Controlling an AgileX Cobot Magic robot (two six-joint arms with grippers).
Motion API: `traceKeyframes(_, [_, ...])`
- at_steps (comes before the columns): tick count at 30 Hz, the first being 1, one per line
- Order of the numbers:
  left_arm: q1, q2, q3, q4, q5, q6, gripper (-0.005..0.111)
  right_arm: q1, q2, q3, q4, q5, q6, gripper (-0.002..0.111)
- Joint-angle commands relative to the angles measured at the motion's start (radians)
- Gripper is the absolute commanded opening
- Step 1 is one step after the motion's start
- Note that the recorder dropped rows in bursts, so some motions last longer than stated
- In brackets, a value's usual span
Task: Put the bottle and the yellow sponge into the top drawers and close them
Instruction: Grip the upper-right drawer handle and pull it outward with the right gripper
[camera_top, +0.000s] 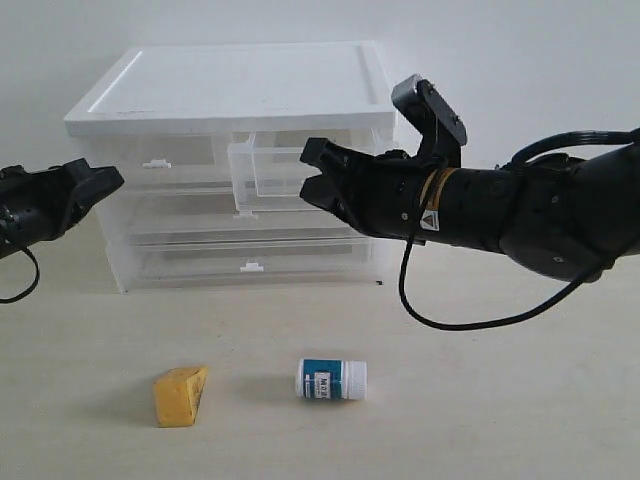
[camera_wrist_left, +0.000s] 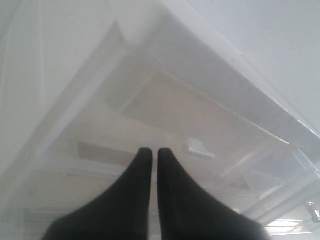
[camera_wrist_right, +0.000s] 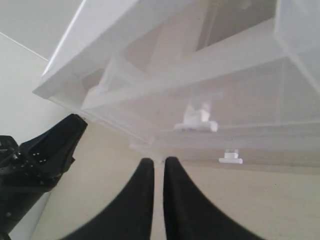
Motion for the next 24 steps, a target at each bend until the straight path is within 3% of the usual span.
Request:
traceKeyframes(1, [0.001,0.003,-0.005,0.013,-0.003,-0.002,0.004,-0.001,-0.021,0.007,-0.006,-0.005,0.041,0.023])
traceKeyframes(5, [0.001,0.003,-0.005,0.018,-0.003,-0.006,0.004,-0.001,-0.019,0.007,0.013,0.033,0.048,0.046])
traceKeyframes(12, [0.001,0.003,-0.005,0.023,-0.005,-0.017,0.004,-0.001,-0.003,-0.039,0.158,0.11,-0.036,0.045])
traceKeyframes(24, [0.001,0.003,-0.006,0.022,-0.007,-0.017,0.004,-0.001,0.064,-0.047,0.236,0.039,-0.071,0.044])
